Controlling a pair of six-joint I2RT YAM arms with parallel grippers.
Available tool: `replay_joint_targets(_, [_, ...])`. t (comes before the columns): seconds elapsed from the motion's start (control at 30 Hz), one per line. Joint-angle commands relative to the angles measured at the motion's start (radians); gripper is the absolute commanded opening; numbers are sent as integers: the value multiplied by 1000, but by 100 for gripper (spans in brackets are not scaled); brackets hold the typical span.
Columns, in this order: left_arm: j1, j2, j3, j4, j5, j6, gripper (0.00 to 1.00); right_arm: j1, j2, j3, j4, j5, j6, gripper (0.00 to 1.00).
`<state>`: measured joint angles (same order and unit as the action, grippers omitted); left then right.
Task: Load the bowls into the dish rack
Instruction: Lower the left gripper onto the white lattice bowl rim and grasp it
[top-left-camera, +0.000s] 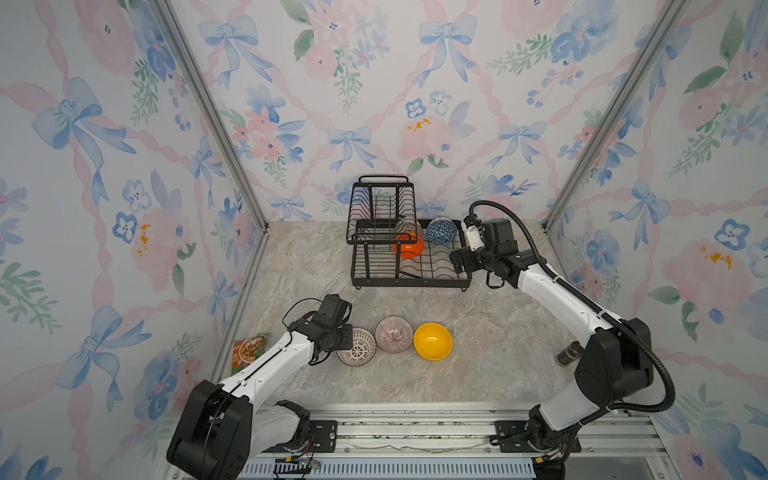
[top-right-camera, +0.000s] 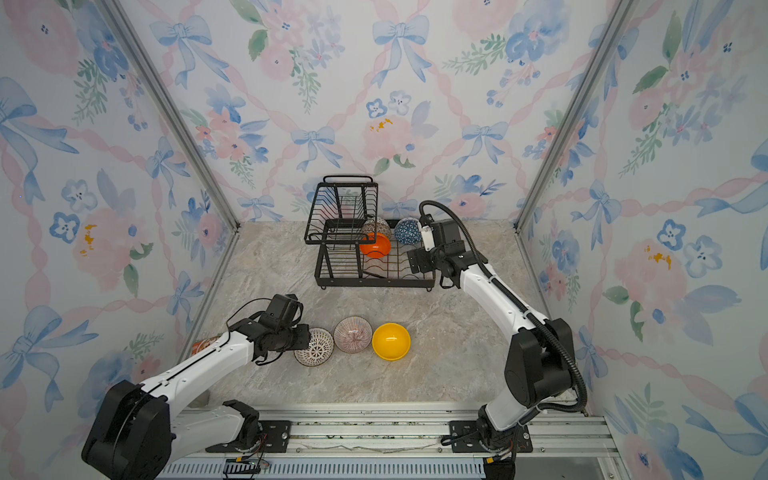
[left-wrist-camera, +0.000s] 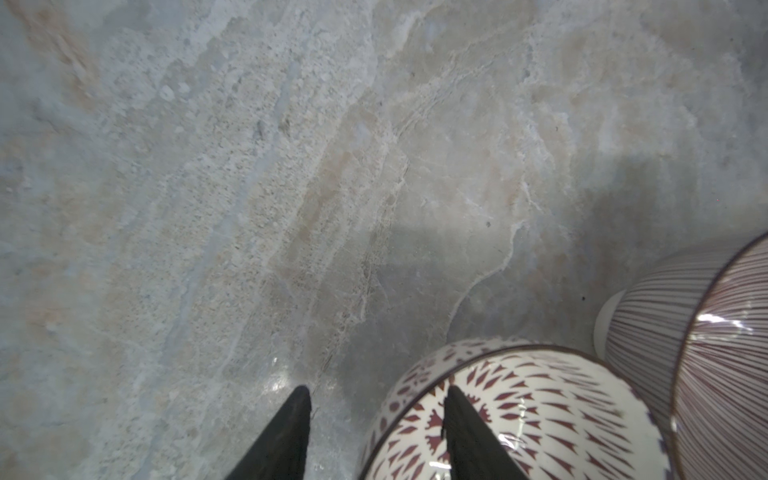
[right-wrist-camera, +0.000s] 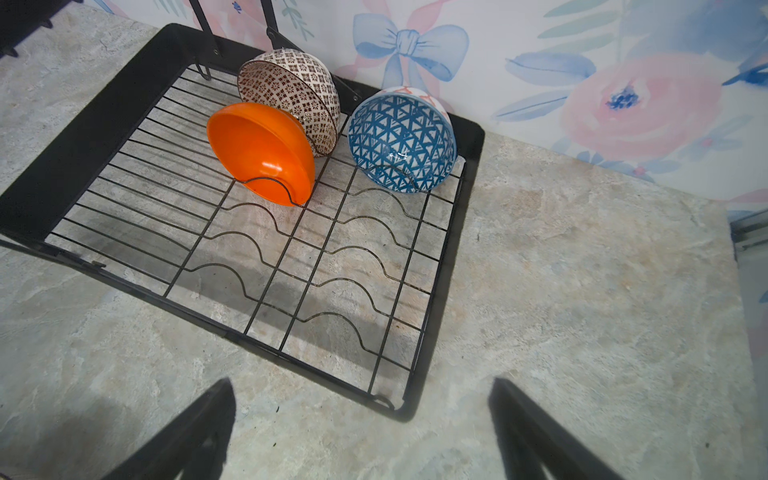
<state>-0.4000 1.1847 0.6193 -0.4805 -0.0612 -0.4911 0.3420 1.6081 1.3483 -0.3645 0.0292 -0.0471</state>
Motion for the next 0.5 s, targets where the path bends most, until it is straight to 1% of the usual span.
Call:
replay_joint_targets(0.0, [9, 15, 19, -16, 15, 23, 45, -8, 9, 30, -16, -14, 16, 97])
replay_joint_targets(0.03, [8, 15, 21, -16, 18, 27, 42, -8, 9, 29, -17, -12, 16, 97])
replay_joint_targets(0.13, [10, 28, 24, -16, 25, 32, 39, -8, 9, 29, -18, -10, 15, 97])
replay_joint_targets(0.3, [11, 48, 27, -15, 34, 41, 31, -9, 9, 33, -21, -8, 13, 97])
replay_joint_targets(0.37, [12, 51, 28, -15, 38, 42, 27, -9, 9, 37, -22, -10, 12, 97])
replay_joint_targets(0.47, [11, 55, 29, -16, 40, 45, 17, -9, 12, 41, -22, -12, 12, 97])
